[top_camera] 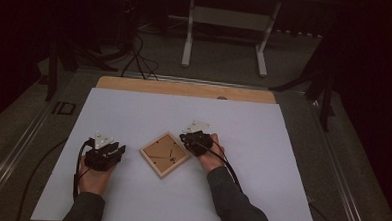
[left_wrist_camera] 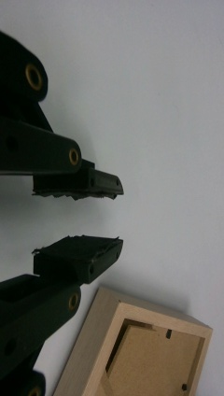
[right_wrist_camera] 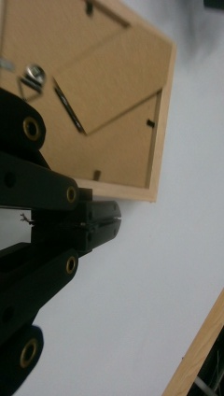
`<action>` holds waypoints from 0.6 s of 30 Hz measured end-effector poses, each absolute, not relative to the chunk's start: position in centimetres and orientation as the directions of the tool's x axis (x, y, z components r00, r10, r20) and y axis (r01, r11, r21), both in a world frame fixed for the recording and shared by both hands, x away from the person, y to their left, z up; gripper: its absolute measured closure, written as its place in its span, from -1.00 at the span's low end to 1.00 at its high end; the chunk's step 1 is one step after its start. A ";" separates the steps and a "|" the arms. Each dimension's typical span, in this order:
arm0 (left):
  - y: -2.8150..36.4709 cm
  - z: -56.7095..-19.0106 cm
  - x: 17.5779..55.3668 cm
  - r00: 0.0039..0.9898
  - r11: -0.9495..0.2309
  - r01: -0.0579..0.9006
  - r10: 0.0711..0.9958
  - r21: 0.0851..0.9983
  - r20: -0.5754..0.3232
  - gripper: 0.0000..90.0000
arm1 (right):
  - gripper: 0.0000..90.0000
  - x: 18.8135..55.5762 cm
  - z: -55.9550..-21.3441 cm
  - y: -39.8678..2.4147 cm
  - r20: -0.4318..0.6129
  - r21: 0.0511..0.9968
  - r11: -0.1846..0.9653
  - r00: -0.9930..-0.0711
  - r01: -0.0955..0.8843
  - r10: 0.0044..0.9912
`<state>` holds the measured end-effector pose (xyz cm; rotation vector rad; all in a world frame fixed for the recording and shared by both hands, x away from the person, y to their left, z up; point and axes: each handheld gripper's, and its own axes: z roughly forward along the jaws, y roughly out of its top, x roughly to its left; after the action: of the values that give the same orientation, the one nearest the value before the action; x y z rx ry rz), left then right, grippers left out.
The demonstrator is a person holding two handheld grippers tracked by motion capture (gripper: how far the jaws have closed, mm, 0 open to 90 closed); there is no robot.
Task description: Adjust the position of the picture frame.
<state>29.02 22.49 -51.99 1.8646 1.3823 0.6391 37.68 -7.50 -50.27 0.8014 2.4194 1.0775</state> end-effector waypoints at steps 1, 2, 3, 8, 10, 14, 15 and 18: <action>22.4 -52.0 29.1 0.308 -0.168 0.593 0.951 0.787 -0.029 0.55 | 0.99 37.4 -50.1 -7.6 -0.102 0.765 0.545 -0.770 0.343 0.629; 22.4 -52.1 29.2 0.319 -0.173 0.589 0.947 0.790 -0.031 0.57 | 0.99 37.2 -50.0 -7.7 -0.102 0.765 0.546 -0.773 0.342 0.626; 22.4 -52.2 29.4 0.329 -0.180 0.588 0.944 0.789 -0.030 0.60 | 0.99 36.9 -49.9 -7.8 -0.106 0.764 0.550 -0.776 0.337 0.622; 22.3 -52.3 29.6 0.336 -0.176 0.592 0.941 0.786 -0.042 0.77 | 0.99 35.0 -49.9 -8.0 -0.119 0.758 0.571 -0.794 0.315 0.597; 22.1 -52.3 29.7 0.342 -0.177 0.590 0.939 0.787 -0.046 0.86 | 0.99 34.2 -50.1 -8.2 -0.126 0.758 0.577 -0.801 0.303 0.586; 21.7 -52.2 29.9 0.366 -0.205 0.593 0.930 0.779 -0.033 0.98 | 0.99 33.2 -50.5 -8.8 -0.114 0.756 0.574 -0.801 0.314 0.588; 21.6 -52.2 30.0 0.372 -0.209 0.588 0.928 0.781 -0.031 0.98 | 0.99 32.9 -50.7 -9.0 -0.109 0.756 0.572 -0.801 0.317 0.588; 20.8 -52.3 30.4 0.394 -0.231 0.582 0.919 0.780 -0.022 0.98 | 0.99 32.2 -51.0 -9.5 -0.105 0.747 0.579 -0.801 0.327 0.589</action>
<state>30.44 20.77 -52.28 1.9279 1.2856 0.5904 32.19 -9.52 -51.01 0.7449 2.4703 1.0670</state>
